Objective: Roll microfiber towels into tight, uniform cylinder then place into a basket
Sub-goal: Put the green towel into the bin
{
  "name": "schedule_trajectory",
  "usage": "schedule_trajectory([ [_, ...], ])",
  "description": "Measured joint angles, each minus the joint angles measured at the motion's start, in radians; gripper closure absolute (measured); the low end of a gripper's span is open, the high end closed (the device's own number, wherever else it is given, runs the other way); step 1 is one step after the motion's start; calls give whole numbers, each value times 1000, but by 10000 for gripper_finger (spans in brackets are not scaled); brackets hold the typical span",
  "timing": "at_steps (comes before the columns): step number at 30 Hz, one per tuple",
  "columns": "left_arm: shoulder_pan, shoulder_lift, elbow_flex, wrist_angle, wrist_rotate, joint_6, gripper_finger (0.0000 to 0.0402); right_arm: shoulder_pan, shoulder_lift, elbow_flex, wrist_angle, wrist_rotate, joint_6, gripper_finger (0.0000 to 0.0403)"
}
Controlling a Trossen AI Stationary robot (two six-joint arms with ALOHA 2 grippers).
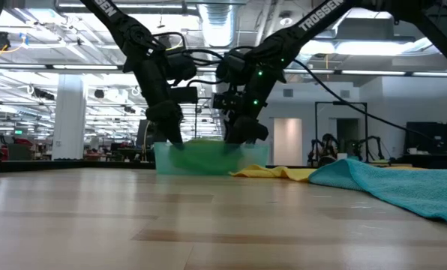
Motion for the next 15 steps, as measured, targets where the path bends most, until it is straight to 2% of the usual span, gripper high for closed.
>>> schedule_trajectory([
  [8,2,0,-1,7,-7,-2,399,4,1,0,2,13,0,336],
  [15,3,1,-5,-12,-27,44,342,24,6,-5,-14,32,-9,267],
])
